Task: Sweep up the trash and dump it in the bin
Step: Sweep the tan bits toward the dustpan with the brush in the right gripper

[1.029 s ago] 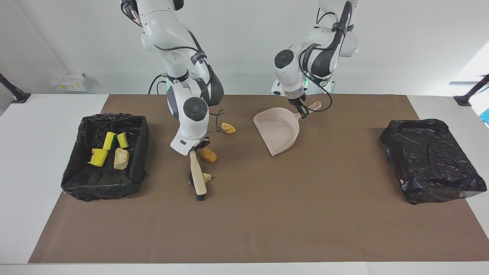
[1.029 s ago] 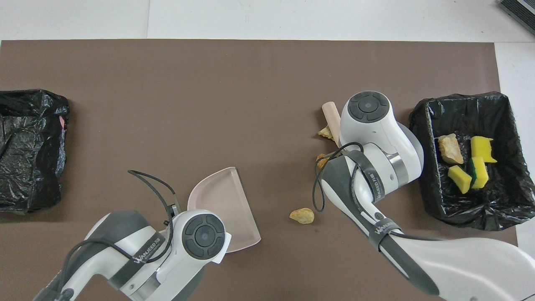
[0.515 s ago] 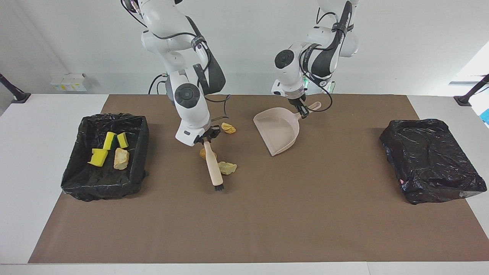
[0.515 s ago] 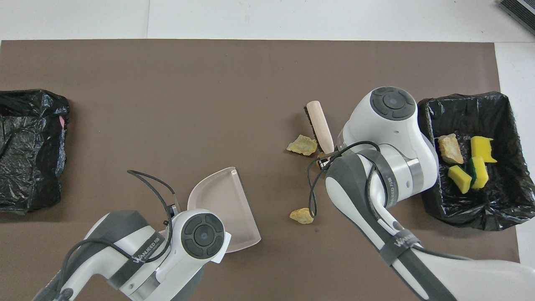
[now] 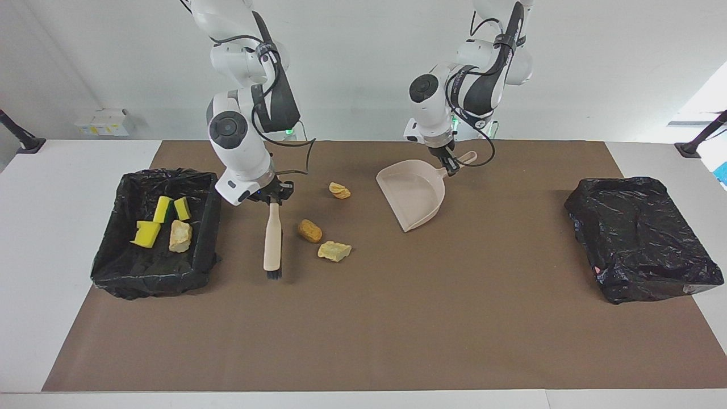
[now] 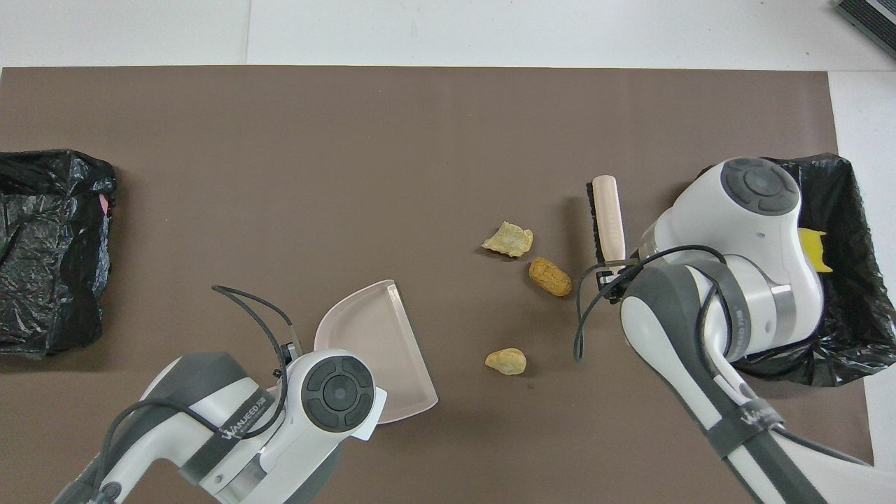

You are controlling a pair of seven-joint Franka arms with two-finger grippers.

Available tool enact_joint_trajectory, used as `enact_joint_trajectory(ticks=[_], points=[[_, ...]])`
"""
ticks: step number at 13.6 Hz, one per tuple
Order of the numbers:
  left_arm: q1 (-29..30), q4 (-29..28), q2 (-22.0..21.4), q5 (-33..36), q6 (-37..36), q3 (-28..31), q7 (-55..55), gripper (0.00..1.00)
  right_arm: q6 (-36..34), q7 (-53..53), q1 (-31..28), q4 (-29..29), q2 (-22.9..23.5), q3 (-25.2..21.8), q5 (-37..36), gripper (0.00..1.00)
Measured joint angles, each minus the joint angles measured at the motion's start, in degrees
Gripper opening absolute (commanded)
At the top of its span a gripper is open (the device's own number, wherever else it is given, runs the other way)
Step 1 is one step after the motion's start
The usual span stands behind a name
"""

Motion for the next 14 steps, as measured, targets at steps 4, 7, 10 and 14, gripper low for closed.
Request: enact_joint_trajectory(ticks=[4, 7, 10, 14], points=[[0.00, 0.00, 0.00, -0.34, 0.02, 0.03, -0.01, 0.00, 3.14, 12.11, 6.21, -11.41, -7.73, 0.59, 0.64, 0.00], [0.00, 0.00, 0.00, -0.40, 0.04, 0.05, -0.01, 0.00, -0.23, 25.30, 11.73, -13.85, -11.45, 0.86, 5.90, 0.00], [0.00, 0.00, 0.00, -0.45, 0.13, 0.07, -0.01, 0.00, -0.91, 37.09, 15.55, -14.13, -12.68, 0.89, 13.25, 0.00], [0.00, -0.01, 0.00, -0.71, 0.28, 0.08, -0.01, 0.00, 1.84, 54.28, 20.23, -14.09, -12.86, 0.90, 22.51, 0.00]])
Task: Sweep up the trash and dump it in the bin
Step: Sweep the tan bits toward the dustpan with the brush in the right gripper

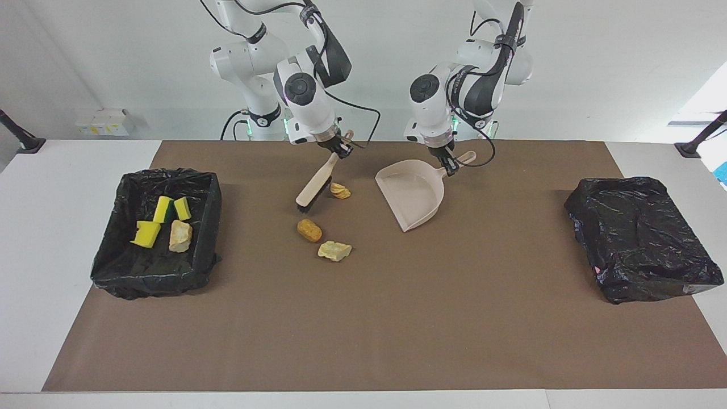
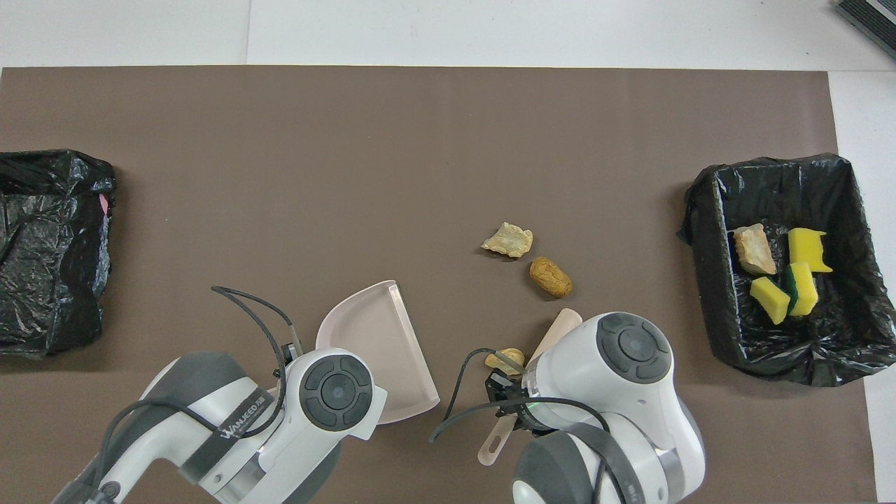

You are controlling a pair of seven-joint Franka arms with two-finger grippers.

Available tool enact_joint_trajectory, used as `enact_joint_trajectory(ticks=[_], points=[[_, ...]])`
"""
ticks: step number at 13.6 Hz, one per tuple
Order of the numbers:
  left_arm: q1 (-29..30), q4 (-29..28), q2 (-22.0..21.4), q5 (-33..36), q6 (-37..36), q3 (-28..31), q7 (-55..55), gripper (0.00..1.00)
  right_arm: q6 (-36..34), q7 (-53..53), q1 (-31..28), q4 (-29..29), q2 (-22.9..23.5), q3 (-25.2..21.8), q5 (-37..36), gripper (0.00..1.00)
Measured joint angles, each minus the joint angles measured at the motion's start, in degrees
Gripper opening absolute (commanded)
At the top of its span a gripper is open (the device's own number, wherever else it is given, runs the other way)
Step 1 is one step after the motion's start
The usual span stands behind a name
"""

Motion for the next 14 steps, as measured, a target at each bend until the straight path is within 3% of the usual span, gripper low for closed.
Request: enact_joint_trajectory(ticks=[3, 7, 11, 14], points=[[0.00, -0.03, 0.00, -0.09, 0.21, 0.00, 0.00, 0.00, 5.04, 8.52, 4.53, -0.71, 0.86, 0.02, 1.37, 0.00], [0.00, -0.07, 0.00, -0.12, 0.35, 0.00, 0.00, 0.00, 17.58, 8.34, 6.30, 0.16, 6.23, -0.09, 1.38, 0.00], [0.00, -0.12, 0.01, -0.41, 0.67, 0.00, 0.00, 0.00, 22.24, 2.48, 5.37, 8.31, 15.67, -0.62, 0.54, 0.00], [0.00, -0.16, 0.01, -0.44, 0.85, 0.00, 0.00, 0.00, 22.01, -0.11, 2.80, 14.51, 19.54, -0.85, -2.80, 0.00]])
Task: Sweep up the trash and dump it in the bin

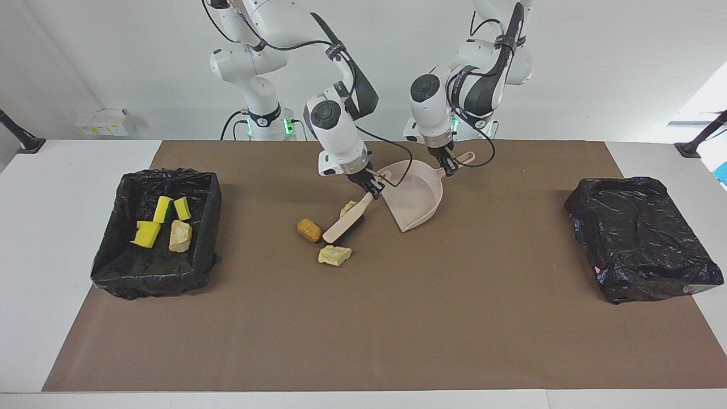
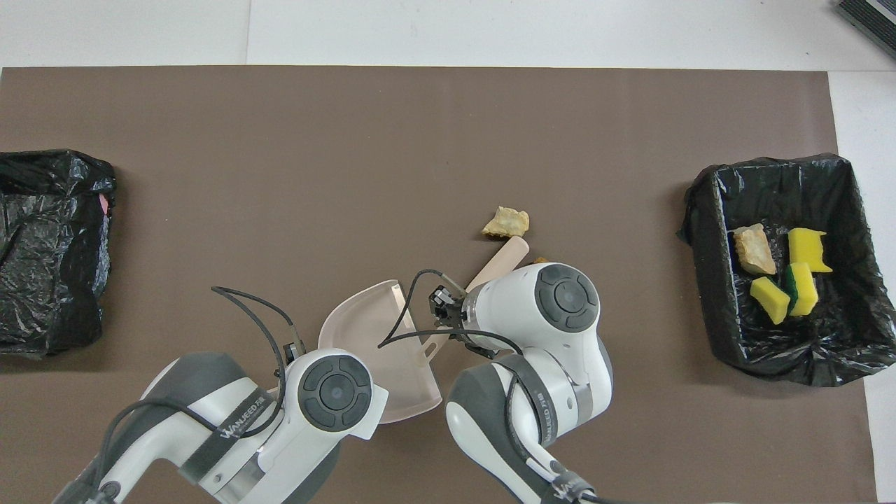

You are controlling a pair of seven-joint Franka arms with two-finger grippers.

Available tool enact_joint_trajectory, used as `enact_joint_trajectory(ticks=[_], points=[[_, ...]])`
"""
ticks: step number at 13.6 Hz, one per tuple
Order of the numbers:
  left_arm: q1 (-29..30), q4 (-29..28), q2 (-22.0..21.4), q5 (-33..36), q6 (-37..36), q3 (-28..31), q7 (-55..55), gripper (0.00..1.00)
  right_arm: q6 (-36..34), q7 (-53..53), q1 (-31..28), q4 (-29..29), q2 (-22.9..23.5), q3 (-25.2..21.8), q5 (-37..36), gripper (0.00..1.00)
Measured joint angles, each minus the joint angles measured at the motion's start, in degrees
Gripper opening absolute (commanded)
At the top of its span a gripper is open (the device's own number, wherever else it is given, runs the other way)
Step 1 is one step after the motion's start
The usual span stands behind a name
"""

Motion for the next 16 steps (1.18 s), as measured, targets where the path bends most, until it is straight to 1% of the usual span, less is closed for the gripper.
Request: enact_joint_trajectory(ticks=[2, 4, 6, 8, 9, 11, 16], points=[[0.00, -0.05, 0.00, -0.01, 0.11, 0.00, 0.00, 0.00, -1.73, -0.16, -1.13, 2.63, 0.85, -0.02, -1.51, 0.00], [0.00, -0.09, 0.00, -0.02, 0.23, 0.00, 0.00, 0.00, -6.19, -0.17, -2.40, 4.28, 0.19, -0.02, -3.16, 0.00], [0.00, -0.12, 0.00, -0.02, 0.26, 0.01, 0.00, 0.00, -11.85, -1.25, -4.08, 5.26, -2.00, -0.03, -4.63, 0.00], [0.00, -0.13, 0.00, -0.02, 0.28, 0.02, 0.00, 0.00, -17.67, -6.01, -6.57, 5.40, -4.86, -0.08, -8.50, 0.00], [0.00, -0.13, 0.00, -0.04, 0.28, 0.03, -0.08, 0.00, -19.74, -9.45, -7.85, 5.35, -5.91, -0.11, -11.38, 0.00], [0.00, -0.15, 0.00, -0.17, 0.29, 0.04, -0.99, 0.00, -21.54, -17.49, -9.99, 5.23, -6.38, -0.14, -16.79, 0.00], [0.00, -0.25, 0.00, -0.33, 0.28, 0.04, -3.67, 0.00, -22.55, -51.38, -18.91, 2.99, -6.18, -0.35, -25.66, 0.00]])
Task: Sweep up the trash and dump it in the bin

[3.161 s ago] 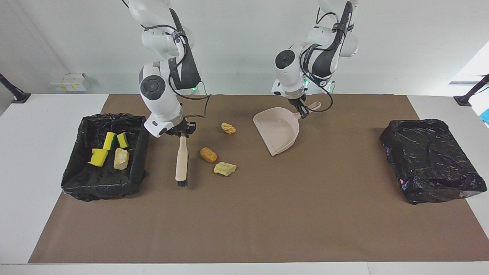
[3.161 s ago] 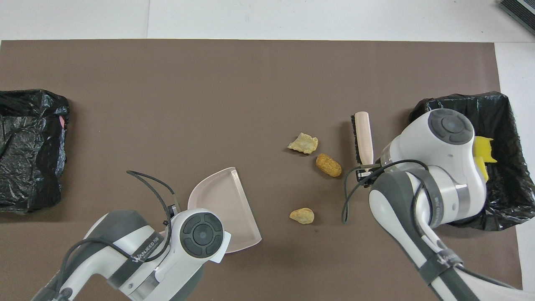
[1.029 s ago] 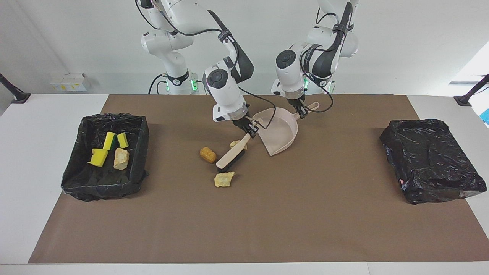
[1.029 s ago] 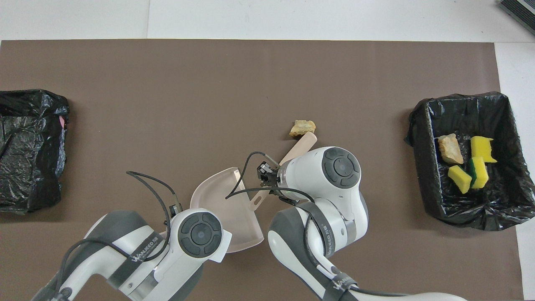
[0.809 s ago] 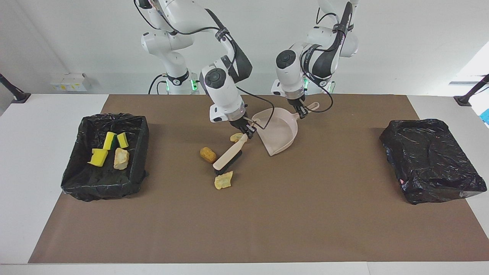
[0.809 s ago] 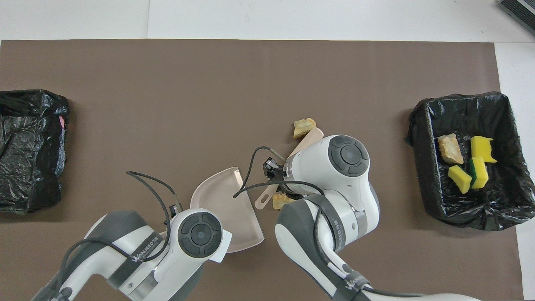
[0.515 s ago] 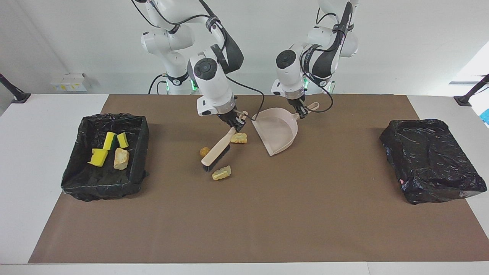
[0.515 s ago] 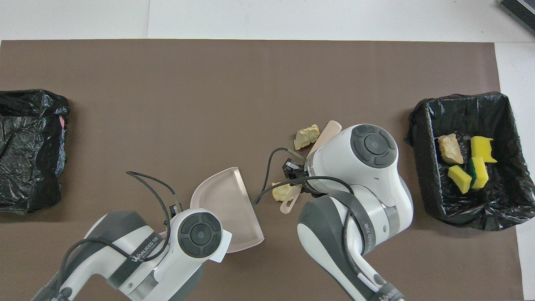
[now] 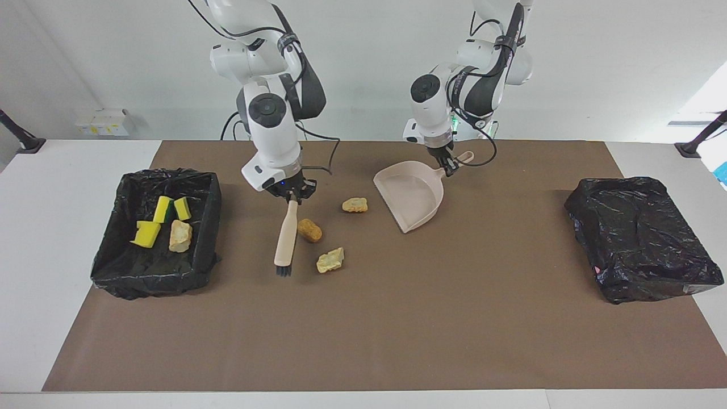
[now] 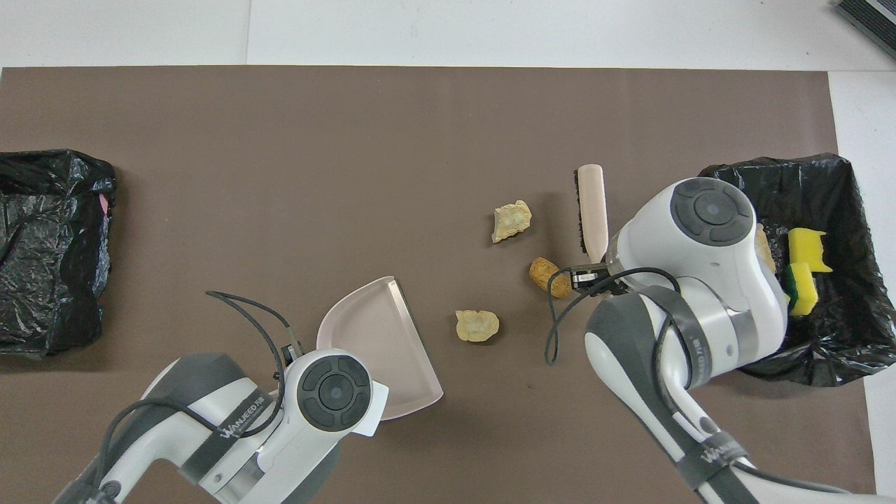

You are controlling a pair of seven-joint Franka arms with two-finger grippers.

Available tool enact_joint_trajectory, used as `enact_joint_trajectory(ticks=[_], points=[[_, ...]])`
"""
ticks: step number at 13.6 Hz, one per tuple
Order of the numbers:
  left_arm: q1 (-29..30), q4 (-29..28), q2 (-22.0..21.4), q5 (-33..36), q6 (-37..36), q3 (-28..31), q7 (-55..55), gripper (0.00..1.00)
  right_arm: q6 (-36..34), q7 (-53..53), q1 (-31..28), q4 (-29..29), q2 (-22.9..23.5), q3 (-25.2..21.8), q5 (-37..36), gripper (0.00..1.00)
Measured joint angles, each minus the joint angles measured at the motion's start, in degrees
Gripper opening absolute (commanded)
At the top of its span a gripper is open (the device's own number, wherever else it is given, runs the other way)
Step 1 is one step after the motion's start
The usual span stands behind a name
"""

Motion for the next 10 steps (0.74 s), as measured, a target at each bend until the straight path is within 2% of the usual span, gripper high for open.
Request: enact_joint_trajectory(ticks=[2, 4, 6, 10], points=[[0.00, -0.03, 0.00, -0.01, -0.01, -0.02, -0.49, 0.00, 0.09, -9.76, -1.51, -0.95, 0.28, -0.05, -4.79, 0.00], [0.00, -0.07, 0.00, -0.02, -0.01, -0.04, -0.65, 0.00, 1.03, -15.09, -1.65, -1.58, 1.54, 0.10, -9.05, 0.00], [0.00, -0.08, 0.00, -0.03, -0.02, -0.04, -0.69, 0.00, 2.43, -16.28, -1.12, -1.74, 3.82, 0.68, -12.87, 0.00], [0.00, -0.08, 0.00, -0.03, -0.02, -0.04, -0.71, 0.00, 3.64, -13.66, 3.47, -1.57, 6.78, 0.96, -13.23, 0.00]])
